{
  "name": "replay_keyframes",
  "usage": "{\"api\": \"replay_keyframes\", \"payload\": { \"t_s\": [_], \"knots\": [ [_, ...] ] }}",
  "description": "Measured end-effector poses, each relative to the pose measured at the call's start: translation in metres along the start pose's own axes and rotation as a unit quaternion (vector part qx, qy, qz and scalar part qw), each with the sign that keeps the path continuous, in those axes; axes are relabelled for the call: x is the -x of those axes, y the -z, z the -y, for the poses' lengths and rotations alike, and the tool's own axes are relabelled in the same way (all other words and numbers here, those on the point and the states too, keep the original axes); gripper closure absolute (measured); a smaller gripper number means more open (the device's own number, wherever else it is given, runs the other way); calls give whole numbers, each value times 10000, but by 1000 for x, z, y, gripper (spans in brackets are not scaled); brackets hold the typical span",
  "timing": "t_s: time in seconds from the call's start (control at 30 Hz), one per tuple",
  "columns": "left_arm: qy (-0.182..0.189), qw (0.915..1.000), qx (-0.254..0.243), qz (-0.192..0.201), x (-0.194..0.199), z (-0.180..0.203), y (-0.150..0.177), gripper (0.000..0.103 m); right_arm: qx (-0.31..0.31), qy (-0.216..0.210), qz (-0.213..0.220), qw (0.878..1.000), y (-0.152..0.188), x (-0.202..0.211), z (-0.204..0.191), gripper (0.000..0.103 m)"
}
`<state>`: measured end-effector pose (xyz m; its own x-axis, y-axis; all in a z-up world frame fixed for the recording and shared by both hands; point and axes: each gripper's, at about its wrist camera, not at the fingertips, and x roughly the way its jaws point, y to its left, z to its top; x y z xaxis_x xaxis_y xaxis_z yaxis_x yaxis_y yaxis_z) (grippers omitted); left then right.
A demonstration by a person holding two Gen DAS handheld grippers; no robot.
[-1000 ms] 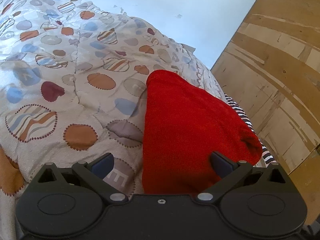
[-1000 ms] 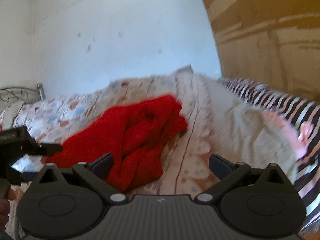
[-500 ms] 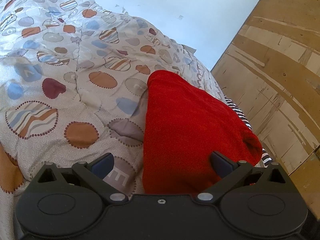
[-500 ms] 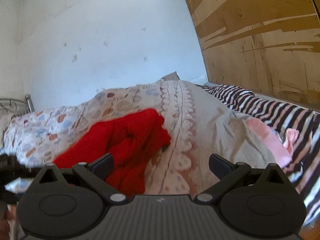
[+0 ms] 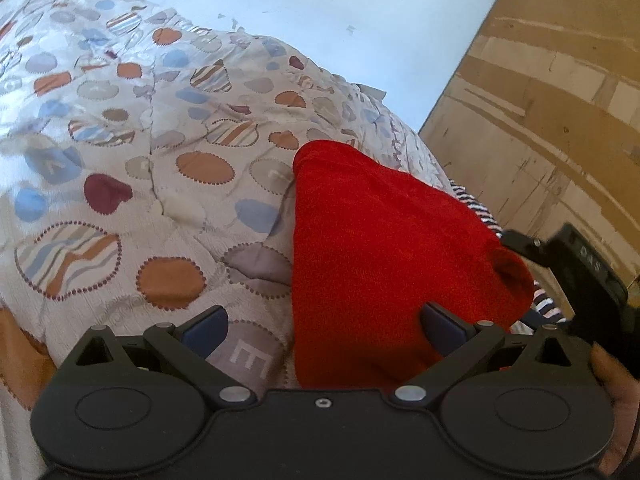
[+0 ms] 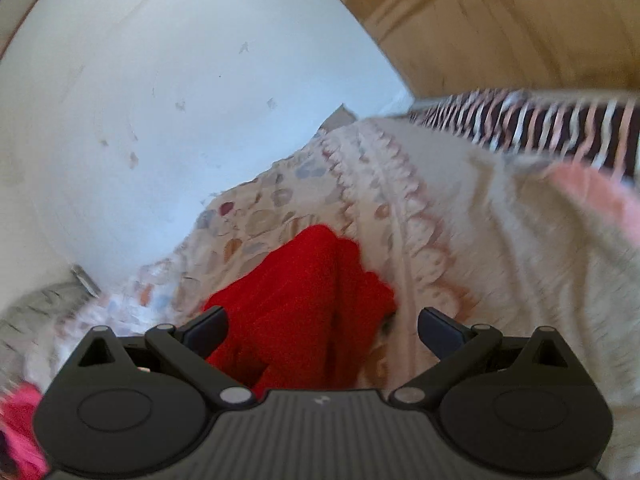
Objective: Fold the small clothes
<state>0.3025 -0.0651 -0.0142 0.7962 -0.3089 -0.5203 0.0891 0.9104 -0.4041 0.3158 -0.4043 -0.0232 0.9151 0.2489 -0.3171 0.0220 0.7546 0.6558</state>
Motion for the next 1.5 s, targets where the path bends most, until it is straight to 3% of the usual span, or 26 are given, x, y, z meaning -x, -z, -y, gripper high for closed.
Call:
{"api": "replay_keyframes", "payload": {
  "t_s": [0.1, 0.23, 0.43, 0.77, 1.1, 1.3, 1.5],
  "knots": [
    [-54, 9999, -100, 20, 0, 4, 0, 1, -362, -217, -332, 9986, -4, -24, 14, 0],
    [-49, 10000, -44, 34, -1, 4, 2, 1, -201, -115, -315, 9992, -8, -43, 14, 0],
    [-36, 10000, -47, 8, -1, 4, 2, 1, -75, -173, -76, 9998, 0, -50, 18, 25],
    [20, 10000, 18, -22, -5, 6, 3, 1, 202, -310, 168, 9992, 14, -43, 22, 39],
    [46, 9993, 320, -172, -6, 3, -2, 1, 166, -377, 173, 9990, 16, -42, 25, 40],
    [217, 9975, 608, -304, -7, -2, -21, 0, 123, -432, 172, 9988, 16, -41, 28, 40],
    [253, 9932, 1094, -304, -32, -22, -49, 1, 119, -440, 172, 9988, 17, -41, 28, 40]
  ]
}}
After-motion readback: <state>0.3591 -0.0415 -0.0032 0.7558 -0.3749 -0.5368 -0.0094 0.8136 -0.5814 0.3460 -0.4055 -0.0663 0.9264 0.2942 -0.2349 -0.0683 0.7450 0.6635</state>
